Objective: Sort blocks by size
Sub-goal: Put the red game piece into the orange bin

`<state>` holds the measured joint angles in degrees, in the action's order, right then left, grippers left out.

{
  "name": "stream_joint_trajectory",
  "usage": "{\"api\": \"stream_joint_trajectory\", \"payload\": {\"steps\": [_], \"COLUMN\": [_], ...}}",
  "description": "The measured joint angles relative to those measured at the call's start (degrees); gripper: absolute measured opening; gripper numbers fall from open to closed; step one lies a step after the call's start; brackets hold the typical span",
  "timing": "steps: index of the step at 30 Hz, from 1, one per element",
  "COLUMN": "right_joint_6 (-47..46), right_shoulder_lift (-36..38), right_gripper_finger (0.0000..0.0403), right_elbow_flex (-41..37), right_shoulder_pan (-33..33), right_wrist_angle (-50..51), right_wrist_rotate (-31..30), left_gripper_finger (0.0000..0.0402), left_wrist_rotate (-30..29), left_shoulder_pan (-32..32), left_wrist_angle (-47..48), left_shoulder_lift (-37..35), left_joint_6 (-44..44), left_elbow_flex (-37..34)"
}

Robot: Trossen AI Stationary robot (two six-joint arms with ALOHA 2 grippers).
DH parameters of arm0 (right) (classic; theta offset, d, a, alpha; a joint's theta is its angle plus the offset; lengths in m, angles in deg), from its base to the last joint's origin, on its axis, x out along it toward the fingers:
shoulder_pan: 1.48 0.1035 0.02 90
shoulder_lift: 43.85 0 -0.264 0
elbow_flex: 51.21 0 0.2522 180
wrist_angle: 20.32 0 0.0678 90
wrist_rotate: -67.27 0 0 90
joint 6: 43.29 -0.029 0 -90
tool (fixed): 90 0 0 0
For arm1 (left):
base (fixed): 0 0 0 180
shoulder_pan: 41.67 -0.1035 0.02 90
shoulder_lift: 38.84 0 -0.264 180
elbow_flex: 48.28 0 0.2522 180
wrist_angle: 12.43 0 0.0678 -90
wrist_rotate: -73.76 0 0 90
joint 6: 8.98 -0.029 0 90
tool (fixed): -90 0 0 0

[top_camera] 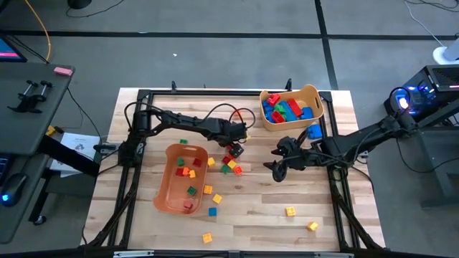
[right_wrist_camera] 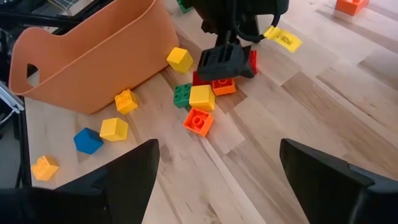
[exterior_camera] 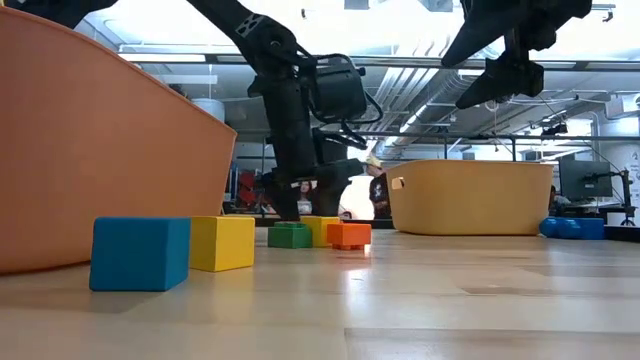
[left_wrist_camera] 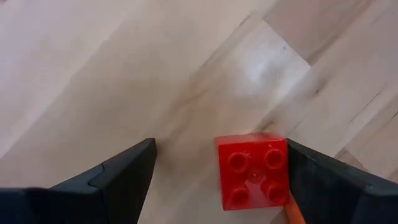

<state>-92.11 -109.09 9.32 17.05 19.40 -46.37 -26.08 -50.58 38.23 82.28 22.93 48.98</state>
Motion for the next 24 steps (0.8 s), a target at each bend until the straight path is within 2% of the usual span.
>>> {"api": "stream_joint_trajectory", "payload": {"steps": [4, 7, 10, 14, 19, 24], "right_joint_6": [0.03, 0.06, 0.27, 0.33, 1.14, 1.81], "right_shoulder_lift": [-0.02, -0.02, -0.02, -0.02, -0.02, -0.02], "right_gripper_finger": [0.0330, 0.0330, 0.0330, 0.0330, 0.0330, 0.0330], "right_elbow_flex": [0.00, 0.00, 0.00, 0.00, 0.00, 0.00], "right_shoulder_pan": [-0.13, -0.15, -0.15, -0.15, -0.15, -0.15], "right_wrist_angle": [0.08, 0.24, 0.37, 0.37, 0.37, 0.36], "right_wrist_rotate": [-0.17, -0.42, -1.53, -2.98, -3.13, -3.55], "left_gripper_finger": [0.0310, 0.0272, 0.0208, 0.0100, 0.0095, 0.0095], "left_wrist_rotate": [0.71, 0.88, 0.97, 1.62, 2.43, -0.26], "left_shoulder_pan": [0.58, 1.39, 2.23, 2.81, 2.72, 2.34], "left_wrist_angle": [0.27, 1.03, 1.02, 0.49, 0.61, 2.63], "left_shoulder_lift": [0.00, -0.02, -0.02, -0.11, -1.84, -10.18], "left_joint_6": [-1.04, -0.59, 0.62, 0.88, -0.07, -2.77], "left_elbow_flex": [0.00, 0.00, 0.00, 0.00, -0.24, -0.13]}}
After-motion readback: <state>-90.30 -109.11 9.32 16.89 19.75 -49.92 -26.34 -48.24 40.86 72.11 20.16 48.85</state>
